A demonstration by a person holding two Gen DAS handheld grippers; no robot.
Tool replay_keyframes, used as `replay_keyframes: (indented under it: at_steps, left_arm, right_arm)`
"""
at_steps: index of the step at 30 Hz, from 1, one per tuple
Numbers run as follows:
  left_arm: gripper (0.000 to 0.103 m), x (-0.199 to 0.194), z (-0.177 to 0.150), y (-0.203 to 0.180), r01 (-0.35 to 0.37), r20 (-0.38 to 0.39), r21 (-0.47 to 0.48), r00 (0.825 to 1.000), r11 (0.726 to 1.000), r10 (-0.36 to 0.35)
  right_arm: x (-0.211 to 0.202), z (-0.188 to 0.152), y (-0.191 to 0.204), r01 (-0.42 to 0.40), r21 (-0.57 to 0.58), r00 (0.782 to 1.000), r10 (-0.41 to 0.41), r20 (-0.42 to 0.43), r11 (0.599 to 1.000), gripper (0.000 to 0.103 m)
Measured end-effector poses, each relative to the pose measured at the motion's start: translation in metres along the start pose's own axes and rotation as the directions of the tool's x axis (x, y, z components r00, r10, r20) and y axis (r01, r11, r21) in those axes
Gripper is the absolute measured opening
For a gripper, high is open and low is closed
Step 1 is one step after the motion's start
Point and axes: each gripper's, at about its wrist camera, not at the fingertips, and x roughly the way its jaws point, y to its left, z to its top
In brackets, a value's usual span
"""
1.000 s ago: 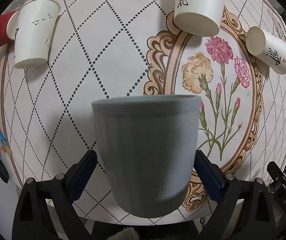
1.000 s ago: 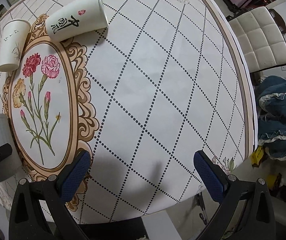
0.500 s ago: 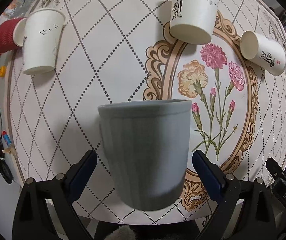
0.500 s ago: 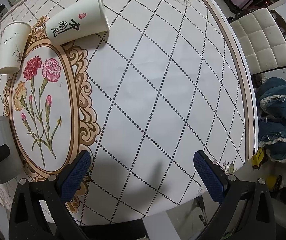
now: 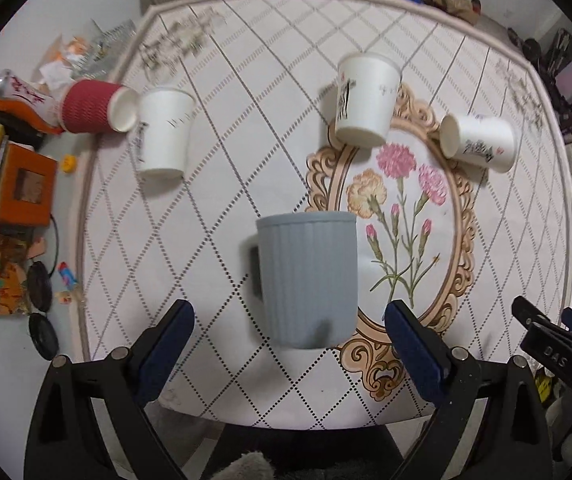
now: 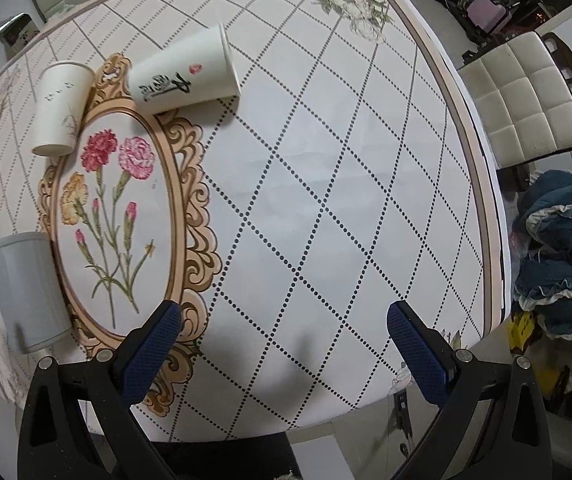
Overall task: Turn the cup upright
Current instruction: 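Lower the upright grey mug onto the tablecloth and open the left gripper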
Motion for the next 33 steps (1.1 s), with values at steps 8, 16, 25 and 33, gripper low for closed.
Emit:
replay_keyframes:
  at_steps: [8, 16, 25, 33]
  left_arm:
    - [0.097, -0.029, -0.007, 0.032, -0.008, 0.09, -0.033, 0.996, 0.999, 0.011]
    - [0.097, -0.004, -0.02, 0.112, -0.149, 0.124, -0.095, 0.979, 0.984, 0.161]
    - [0.099, 0.06, -0.029, 0.185, -0.173, 0.02, -0.162, 0.984, 0.972, 0.178]
    - [0.102, 0.095, -0.024, 0.204, -0.161, -0.033, -0.135, 0.987, 0.978, 0.158]
  right_arm:
    - [-0.037, -0.002, 0.011, -0.041, -0.018, 0.998, 0.042, 0.053, 0.999, 0.103]
    - [-0.064, -0.011, 0.08, -0.097, -0.11, 0.992, 0.104, 0.068, 0.989, 0.103]
    - [-0.055, -0.011, 0.2, -0.064, -0.244, 0.994, 0.082, 0.066, 0.968, 0.103]
    - [-0.009, -0.001, 0.257, -0.06, -0.3, 0.998, 0.053, -0.031, 0.952, 0.102]
